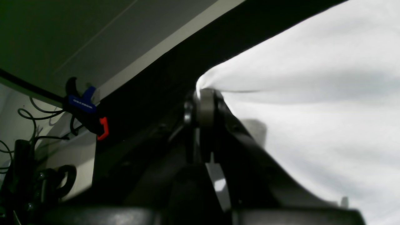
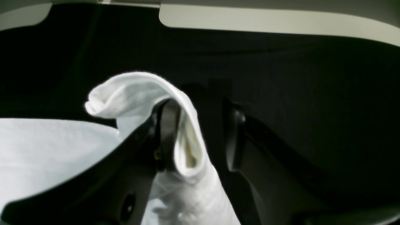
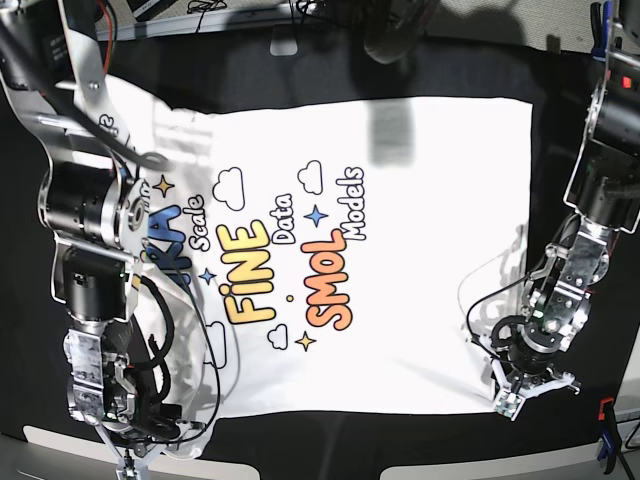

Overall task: Layout the t-shirt on the table in an organized manner, then fold the t-shirt properly
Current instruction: 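Lower the spread shirt flat onto the table with both grippers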

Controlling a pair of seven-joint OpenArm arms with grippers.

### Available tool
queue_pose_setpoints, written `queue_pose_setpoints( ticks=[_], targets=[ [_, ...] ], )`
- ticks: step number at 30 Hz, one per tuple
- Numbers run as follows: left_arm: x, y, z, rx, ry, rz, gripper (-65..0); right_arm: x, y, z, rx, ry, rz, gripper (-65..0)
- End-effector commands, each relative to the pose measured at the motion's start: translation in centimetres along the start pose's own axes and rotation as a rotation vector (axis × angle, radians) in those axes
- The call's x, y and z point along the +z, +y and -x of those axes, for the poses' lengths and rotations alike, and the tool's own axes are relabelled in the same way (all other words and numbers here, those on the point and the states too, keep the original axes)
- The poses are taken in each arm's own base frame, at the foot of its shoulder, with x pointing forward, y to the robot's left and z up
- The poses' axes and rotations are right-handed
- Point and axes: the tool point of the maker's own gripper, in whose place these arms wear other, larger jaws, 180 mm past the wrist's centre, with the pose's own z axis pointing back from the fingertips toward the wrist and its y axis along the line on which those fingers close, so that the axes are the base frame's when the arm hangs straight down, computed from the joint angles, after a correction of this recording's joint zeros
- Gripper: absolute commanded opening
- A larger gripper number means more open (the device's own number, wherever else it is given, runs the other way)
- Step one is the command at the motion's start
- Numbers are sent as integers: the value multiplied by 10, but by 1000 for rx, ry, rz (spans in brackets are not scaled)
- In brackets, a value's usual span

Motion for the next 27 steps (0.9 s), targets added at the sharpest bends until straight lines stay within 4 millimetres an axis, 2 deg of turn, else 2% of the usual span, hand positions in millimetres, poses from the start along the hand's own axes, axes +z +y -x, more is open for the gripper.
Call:
queue_pose_setpoints(
  ticks=[1, 9, 13, 16, 27],
  targets=[
    [-4, 21, -27, -5, -66, -40, -650, 7, -7, -43, 1, -103, 14, -427],
    [-4, 21, -27, -5, -66, -40, -650, 9, -6, -57, 2, -182, 14, -426],
    [-4, 21, -27, -5, -66, -40, -650, 9, -6, -56, -1, -174, 11, -364],
    [-4, 21, -27, -5, -65, -40, -650, 8, -4, -45, -7, -96, -2, -364],
    [-4, 21, -28, -5, -67, -40, -650, 8, -6, -47, -6, -106, 5, -364]
  ],
)
